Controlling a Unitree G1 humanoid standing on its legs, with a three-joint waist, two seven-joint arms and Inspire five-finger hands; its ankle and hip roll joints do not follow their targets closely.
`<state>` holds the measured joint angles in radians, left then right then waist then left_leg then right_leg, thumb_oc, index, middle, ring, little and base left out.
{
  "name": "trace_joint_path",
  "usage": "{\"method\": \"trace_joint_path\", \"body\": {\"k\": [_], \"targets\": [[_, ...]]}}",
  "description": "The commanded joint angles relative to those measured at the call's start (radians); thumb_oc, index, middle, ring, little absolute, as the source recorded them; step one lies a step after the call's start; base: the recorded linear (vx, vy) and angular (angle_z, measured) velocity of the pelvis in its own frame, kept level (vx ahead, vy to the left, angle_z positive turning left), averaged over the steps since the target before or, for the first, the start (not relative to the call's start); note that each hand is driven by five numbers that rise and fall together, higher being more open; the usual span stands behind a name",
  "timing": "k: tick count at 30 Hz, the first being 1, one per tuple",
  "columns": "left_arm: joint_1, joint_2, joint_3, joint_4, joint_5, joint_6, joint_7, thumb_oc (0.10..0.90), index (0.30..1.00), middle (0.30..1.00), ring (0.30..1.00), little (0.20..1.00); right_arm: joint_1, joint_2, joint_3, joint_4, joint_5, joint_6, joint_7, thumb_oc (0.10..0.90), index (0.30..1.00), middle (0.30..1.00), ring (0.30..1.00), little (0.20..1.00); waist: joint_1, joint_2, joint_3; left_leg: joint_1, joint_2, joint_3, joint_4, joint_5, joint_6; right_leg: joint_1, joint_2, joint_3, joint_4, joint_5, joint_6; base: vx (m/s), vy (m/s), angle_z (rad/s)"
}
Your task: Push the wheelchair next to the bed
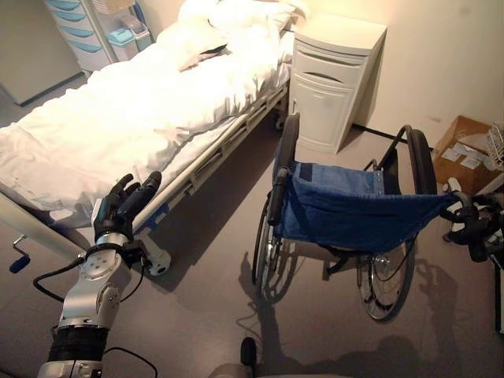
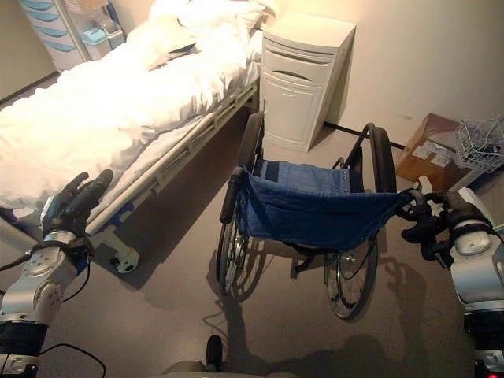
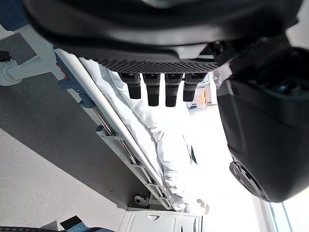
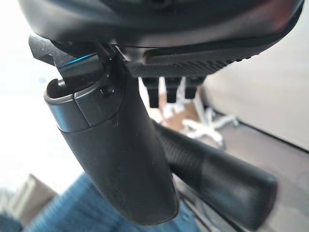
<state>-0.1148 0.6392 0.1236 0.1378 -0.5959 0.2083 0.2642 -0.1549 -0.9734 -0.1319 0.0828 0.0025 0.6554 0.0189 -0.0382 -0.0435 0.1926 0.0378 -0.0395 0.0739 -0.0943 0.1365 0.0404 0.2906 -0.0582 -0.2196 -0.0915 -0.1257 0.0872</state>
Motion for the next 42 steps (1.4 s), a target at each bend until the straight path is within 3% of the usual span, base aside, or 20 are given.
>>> {"method": "trace_joint_path", "body": {"k": [1, 4, 6, 10, 11, 13, 16, 19, 21, 22, 24, 28, 31, 34, 36, 39, 40, 42], "targets": [[-0.07, 0.06, 0.008, -0.038, 0.008, -0.146, -0.009, 0.8, 0.9, 0.9, 0.9, 0.9, -0.134, -0.009, -0.067, -0.023, 0.255, -0.195, -0.299, 0.8, 0.9, 0.9, 0.9, 0.9, 0.027, -0.011, -0.121, 0.137, 0.01, 0.098, 0.007, -0.18, -0.031, -0.145, 0.01, 0.064, 0.004, 0.168, 0.024, -0.01, 0.017, -0.04], [-0.075, 0.045, 0.001, -0.01, 0.005, -0.156, -0.013, 0.8, 0.9, 0.9, 0.9, 0.9, -0.108, 0.053, -0.106, -0.01, 0.397, -0.275, -0.388, 0.8, 0.9, 0.9, 0.9, 0.9, 0.021, -0.007, -0.119, 0.139, 0.007, 0.101, 0.007, -0.186, -0.028, -0.148, 0.009, 0.069, 0.004, 0.171, 0.027, 0.0, 0.018, -0.1], [-0.079, 0.031, -0.009, 0.021, 0.007, -0.167, -0.016, 0.8, 0.9, 0.9, 0.9, 0.9, -0.094, 0.097, -0.149, 0.03, 0.585, -0.378, -0.43, 0.8, 0.9, 0.9, 0.9, 0.9, 0.015, -0.004, -0.121, 0.141, 0.006, 0.107, 0.007, -0.191, -0.026, -0.152, 0.006, 0.074, 0.004, 0.174, 0.032, 0.0, 0.022, -0.05], [-0.083, 0.019, -0.013, 0.087, 0.009, -0.186, -0.034, 0.8, 0.9, 0.9, 0.9, 0.9, -0.075, 0.17, -0.225, 0.098, 0.905, -0.513, -0.359, 0.8, 0.9, 0.9, 0.9, 0.9, 0.003, -0.001, -0.124, 0.142, 0.005, 0.122, 0.007, -0.196, -0.027, -0.161, 0.001, 0.079, 0.006, 0.18, 0.039, 0.0, 0.011, -0.02], [-0.084, 0.019, -0.014, 0.09, 0.01, -0.188, -0.034, 0.8, 0.9, 0.9, 0.9, 0.9, -0.074, 0.171, -0.227, 0.103, 0.924, -0.521, -0.359, 0.8, 0.9, 0.9, 0.9, 0.9, 0.003, -0.001, -0.125, 0.141, 0.005, 0.122, 0.007, -0.196, -0.027, -0.162, 0.001, 0.079, 0.006, 0.18, 0.039, 0.0, 0.024, -0.07], [-0.085, 0.01, -0.019, 0.126, 0.003, -0.194, -0.031, 0.8, 0.9, 0.9, 0.9, 0.9, -0.062, 0.217, -0.264, 0.139, 1.098, -0.563, -0.313, 0.8, 0.9, 0.9, 0.9, 0.9, -0.007, -0.001, -0.126, 0.141, 0.004, 0.131, 0.007, -0.199, -0.027, -0.17, -0.001, 0.082, 0.006, 0.185, 0.043, 0.0, 0.025, -0.1], [-0.087, 0.004, -0.023, 0.161, -0.013, -0.208, -0.029, 0.8, 0.9, 0.9, 0.9, 0.9, -0.055, 0.231, -0.288, 0.176, 1.153, -0.6, -0.313, 0.8, 0.9, 0.9, 0.9, 0.9, -0.011, -0.001, -0.128, 0.14, 0.003, 0.14, 0.007, -0.201, -0.026, -0.176, -0.003, 0.082, 0.006, 0.189, 0.046, 0.0, 0.016, -0.1], [-0.074, -0.012, -0.016, 0.192, -0.032, -0.227, -0.012, 0.8, 0.9, 0.9, 0.9, 0.9, -0.035, 0.261, -0.332, 0.211, 1.199, -0.717, -0.363, 0.8, 0.9, 0.9, 0.9, 0.9, -0.017, 0.001, -0.129, 0.136, 0.002, 0.152, 0.007, -0.201, -0.023, -0.188, -0.004, 0.088, 0.008, 0.193, 0.048, 0.0, 0.022, -0.04], [-0.07, -0.017, -0.013, 0.199, -0.038, -0.232, -0.012, 0.8, 0.9, 0.9, 0.9, 0.9, -0.028, 0.272, -0.341, 0.222, 1.202, -0.76, -0.367, 0.8, 0.9, 0.9, 0.9, 0.9, -0.017, 0.003, -0.128, 0.136, 0.001, 0.154, 0.007, -0.201, -0.022, -0.189, -0.004, 0.09, 0.009, 0.193, 0.048, 0.0, 0.021, -0.1], [-0.054, -0.044, -0.01, 0.206, -0.05, -0.242, -0.008, 0.8, 0.9, 0.9, 0.9, 0.9, -0.016, 0.321, -0.357, 0.208, 1.182, -0.842, -0.379, 0.8, 0.9, 0.9, 0.9, 0.9, -0.02, 0.008, -0.125, 0.133, 0.001, 0.156, 0.007, -0.201, -0.02, -0.194, -0.004, 0.094, 0.01, 0.194, 0.048, -0.01, 0.029, -0.13], [-0.029, -0.076, 0.001, 0.227, -0.064, -0.263, -0.023, 0.8, 0.9, 0.9, 0.9, 0.9, 0.017, 0.389, -0.359, 0.202, 1.17, -0.913, -0.361, 0.8, 0.9, 0.9, 0.9, 0.9, -0.021, 0.014, -0.119, 0.131, -0.002, 0.157, 0.007, -0.201, -0.015, -0.2, -0.004, 0.099, 0.012, 0.194, 0.046, 0.0, 0.04, -0.17], [0.026, -0.158, 0.03, 0.269, -0.091, -0.296, -0.055, 0.8, 0.9, 0.9, 0.9, 0.9, 0.101, 0.55, -0.357, 0.228, 1.158, -0.982, -0.326, 0.8, 0.9, 0.9, 0.9, 0.9, -0.026, 0.023, -0.11, 0.131, -0.004, 0.16, 0.007, -0.201, -0.007, -0.206, -0.006, 0.104, 0.016, 0.194, 0.045, 0.0, 0.026, -0.1], [0.065, -0.216, 0.047, 0.324, -0.137, -0.328, -0.105, 0.8, 0.9, 0.9, 0.9, 0.9, 0.153, 0.646, -0.349, 0.325, 1.161, -1.024, -0.279, 0.8, 0.9, 0.9, 0.9, 0.9, -0.028, 0.027, -0.105, 0.131, -0.006, 0.162, 0.007, -0.201, -0.003, -0.209, -0.007, 0.107, 0.02, 0.194, 0.044, 0.0, 0.011, -0.03], [0.087, -0.263, 0.051, 0.405, -0.171, -0.364, -0.167, 0.8, 0.9, 0.9, 0.9, 0.9, 0.175, 0.702, -0.351, 0.472, 1.252, -1.03, -0.191, 0.8, 0.9, 0.9, 0.9, 0.9, -0.028, 0.032, -0.101, 0.13, -0.006, 0.167, 0.007, -0.203, -0.004, -0.211, -0.007, 0.105, 0.02, 0.194, 0.044, 0.0, 0.0, 0.0], [0.094, -0.284, 0.05, 0.461, -0.188, -0.373, -0.216, 0.8, 0.9, 0.9, 0.9, 0.9, 0.18, 0.723, -0.353, 0.574, 1.32, -0.989, -0.131, 0.8, 0.9, 0.9, 0.9, 0.9, -0.025, 0.035, -0.1, 0.131, -0.006, 0.167, 0.007, -0.205, -0.006, -0.211, -0.007, 0.103, 0.019, 0.194, 0.042, 0.0, 0.0, 0.0], [0.099, -0.307, 0.041, 0.519, -0.181, -0.385, -0.248, 0.8, 0.9, 0.9, 0.9, 0.9, 0.18, 0.727, -0.362, 0.686, 1.317, -0.912, -0.085, 0.8, 0.9, 0.9, 0.9, 0.9, -0.021, 0.038, -0.099, 0.131, -0.006, 0.164, 0.007, -0.206, -0.007, -0.209, -0.006, 0.1, 0.017, 0.193, 0.041, 0.0, 0.0, 0.0], [0.103, -0.322, 0.031, 0.564, -0.171, -0.392, -0.262, 0.8, 0.9, 0.9, 0.9, 0.9, 0.184, 0.73, -0.347, 0.764, 1.222, -0.862, -0.06, 0.8, 0.9, 0.9, 0.9, 0.9, -0.017, 0.041, -0.098, 0.131, -0.005, 0.16, 0.007, -0.206, -0.007, -0.209, -0.004, 0.099, 0.018, 0.192, 0.038, 0.0, 0.0, 0.0], [0.109, -0.331, 0.019, 0.598, -0.172, -0.394, -0.274, 0.8, 0.9, 0.9, 0.9, 0.9, 0.189, 0.725, -0.315, 0.815, 1.131, -0.846, -0.071, 0.8, 0.9, 0.9, 0.9, 0.9, -0.014, 0.043, -0.096, 0.131, -0.006, 0.157, 0.007, -0.204, -0.007, -0.209, -0.003, 0.098, 0.019, 0.19, 0.035, -0.01, -0.017, 0.0]]}}
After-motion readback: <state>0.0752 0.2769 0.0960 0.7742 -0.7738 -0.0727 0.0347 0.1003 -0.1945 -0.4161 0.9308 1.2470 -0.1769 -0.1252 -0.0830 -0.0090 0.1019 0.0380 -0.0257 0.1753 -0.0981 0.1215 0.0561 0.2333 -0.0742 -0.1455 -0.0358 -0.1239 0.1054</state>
